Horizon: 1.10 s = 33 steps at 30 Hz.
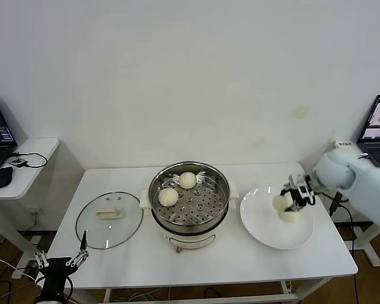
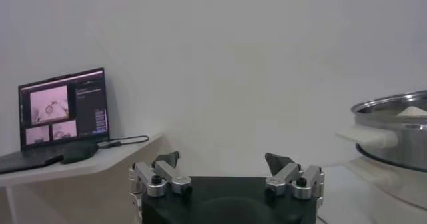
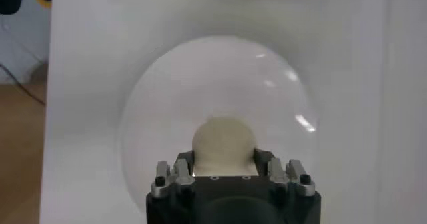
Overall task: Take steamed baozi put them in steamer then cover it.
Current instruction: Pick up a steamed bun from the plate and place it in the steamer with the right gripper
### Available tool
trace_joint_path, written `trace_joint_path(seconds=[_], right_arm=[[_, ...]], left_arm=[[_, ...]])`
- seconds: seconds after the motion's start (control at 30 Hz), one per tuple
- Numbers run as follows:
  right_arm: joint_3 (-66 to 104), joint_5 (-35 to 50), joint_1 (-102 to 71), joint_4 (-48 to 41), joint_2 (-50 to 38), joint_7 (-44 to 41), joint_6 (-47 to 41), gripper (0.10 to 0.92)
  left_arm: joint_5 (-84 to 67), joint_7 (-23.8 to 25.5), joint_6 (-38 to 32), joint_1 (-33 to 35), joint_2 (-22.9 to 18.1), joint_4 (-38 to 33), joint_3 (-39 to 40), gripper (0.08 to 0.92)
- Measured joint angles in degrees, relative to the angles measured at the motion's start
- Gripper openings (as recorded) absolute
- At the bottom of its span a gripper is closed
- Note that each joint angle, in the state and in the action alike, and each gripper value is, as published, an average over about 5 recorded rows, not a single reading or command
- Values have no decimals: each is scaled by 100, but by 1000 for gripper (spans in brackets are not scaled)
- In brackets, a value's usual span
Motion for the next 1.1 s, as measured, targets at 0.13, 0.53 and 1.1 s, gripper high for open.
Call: trace_joint_path(seconds=[0.13, 0.53, 1.1], right_arm=[[-375, 320, 733, 57, 253, 29, -40, 568], [-1250, 1088, 1862, 87, 1543, 302, -15, 577], [-2062, 843, 1604, -66, 3002, 467, 853, 577]], left_arm=[[-1, 0, -9, 15, -18, -21, -12, 823], [1, -8, -94, 81, -88, -18, -123, 823], [3, -12, -45, -73, -182, -57, -101, 823]])
